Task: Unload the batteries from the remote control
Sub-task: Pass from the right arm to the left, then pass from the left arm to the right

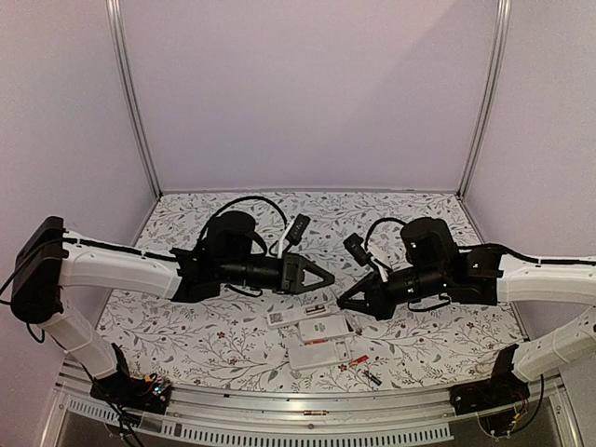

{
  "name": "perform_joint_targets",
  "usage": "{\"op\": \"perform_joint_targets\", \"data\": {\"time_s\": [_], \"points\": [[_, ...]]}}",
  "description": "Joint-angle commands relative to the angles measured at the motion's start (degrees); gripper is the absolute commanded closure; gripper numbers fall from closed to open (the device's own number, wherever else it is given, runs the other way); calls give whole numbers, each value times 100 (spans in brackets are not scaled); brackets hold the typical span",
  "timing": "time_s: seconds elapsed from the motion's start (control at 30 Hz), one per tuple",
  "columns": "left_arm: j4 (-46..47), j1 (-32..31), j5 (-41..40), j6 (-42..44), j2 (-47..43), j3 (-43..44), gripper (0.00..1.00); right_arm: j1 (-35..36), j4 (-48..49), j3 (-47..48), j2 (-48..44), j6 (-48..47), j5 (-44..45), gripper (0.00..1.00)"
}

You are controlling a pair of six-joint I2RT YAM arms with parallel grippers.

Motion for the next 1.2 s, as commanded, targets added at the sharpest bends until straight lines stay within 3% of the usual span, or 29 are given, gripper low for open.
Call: {"op": "perform_joint_targets", "data": {"time_s": [0.0,0.07,0.23,0.27,0.33,0.37,0.43,0.63,0.8,1.03,1.17], "points": [[203,-45,149,-116,106,-12,92,39,-80,188,88,-159,164,100],[202,-47,181,-154,142,-1,100,40,-84,198,97,-170,228,100],[233,-49,84,-209,80,-65,100,39,-63,154,4,-115,570,97],[274,-50,-6,-219,23,-114,100,39,-18,128,-32,-50,744,88],[473,-49,-207,-232,-131,-260,100,39,120,11,-138,238,1242,45],[613,-43,-388,-228,-239,-361,100,39,257,-91,-196,462,1511,29],[903,-45,-844,-239,-419,-565,100,39,781,-403,-360,1046,1881,16],[2486,-52,-1869,-479,-753,-1235,100,37,3317,-1554,-858,2672,1898,12],[3048,-82,-2194,-264,-1031,-1442,100,39,4823,-1790,-621,3419,1446,12],[3003,-100,-2627,31,-1612,-1752,100,39,5146,-1476,-164,3533,909,17],[2970,-109,-2578,125,-1746,-1764,100,40,5540,-1362,116,3647,570,28]]}}
